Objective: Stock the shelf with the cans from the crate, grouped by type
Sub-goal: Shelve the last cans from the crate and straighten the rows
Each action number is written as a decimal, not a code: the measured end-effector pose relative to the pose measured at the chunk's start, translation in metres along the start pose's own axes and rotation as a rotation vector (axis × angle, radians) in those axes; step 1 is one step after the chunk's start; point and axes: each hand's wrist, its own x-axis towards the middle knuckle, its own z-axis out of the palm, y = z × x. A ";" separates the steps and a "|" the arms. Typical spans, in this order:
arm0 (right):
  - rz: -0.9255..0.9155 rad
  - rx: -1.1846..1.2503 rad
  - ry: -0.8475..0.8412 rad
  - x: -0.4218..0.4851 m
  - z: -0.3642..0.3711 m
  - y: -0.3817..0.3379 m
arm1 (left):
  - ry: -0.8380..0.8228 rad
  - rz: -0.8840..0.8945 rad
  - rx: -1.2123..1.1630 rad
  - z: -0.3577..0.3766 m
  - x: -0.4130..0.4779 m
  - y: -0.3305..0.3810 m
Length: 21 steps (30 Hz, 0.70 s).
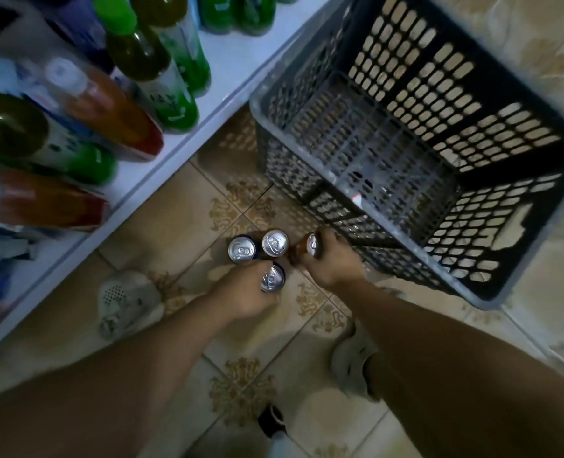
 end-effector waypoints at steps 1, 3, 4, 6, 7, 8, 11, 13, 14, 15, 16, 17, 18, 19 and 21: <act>-0.016 0.020 0.026 -0.016 -0.016 -0.006 | 0.000 0.002 0.004 -0.008 -0.008 0.008; -0.069 0.087 0.089 -0.053 -0.051 -0.022 | 0.009 0.008 -0.029 -0.022 -0.027 0.019; -0.102 0.115 0.116 -0.074 -0.069 -0.032 | 0.036 0.024 -0.063 -0.033 -0.043 0.031; -0.193 0.168 0.164 -0.113 -0.103 -0.054 | 0.124 0.050 -0.167 -0.051 -0.078 0.053; -0.244 0.206 0.189 -0.132 -0.121 -0.066 | 0.169 0.073 -0.205 -0.063 -0.099 0.068; -0.297 0.242 0.209 -0.151 -0.137 -0.078 | 0.208 0.103 -0.236 -0.072 -0.115 0.078; -0.449 0.332 0.250 -0.202 -0.174 -0.110 | 0.339 0.227 -0.314 -0.100 -0.166 0.102; -0.523 0.423 0.259 -0.234 -0.189 -0.129 | 0.431 0.286 -0.377 -0.114 -0.204 0.119; -0.557 0.470 0.266 -0.250 -0.197 -0.139 | 0.485 0.299 -0.392 -0.121 -0.225 0.128; -0.585 0.521 0.278 -0.265 -0.203 -0.148 | 0.540 0.313 -0.395 -0.127 -0.243 0.134; -0.614 0.573 0.295 -0.280 -0.210 -0.158 | 0.587 0.326 -0.404 -0.134 -0.262 0.141; -0.644 0.623 0.314 -0.294 -0.217 -0.168 | 0.633 0.338 -0.424 -0.140 -0.280 0.148; -0.683 0.666 0.334 -0.308 -0.223 -0.178 | 0.690 0.352 -0.435 -0.148 -0.295 0.154; -0.732 0.691 0.349 -0.321 -0.228 -0.189 | 0.754 0.374 -0.451 -0.155 -0.312 0.160; -0.826 0.655 0.357 -0.346 -0.237 -0.213 | 0.887 0.410 -0.465 -0.170 -0.340 0.167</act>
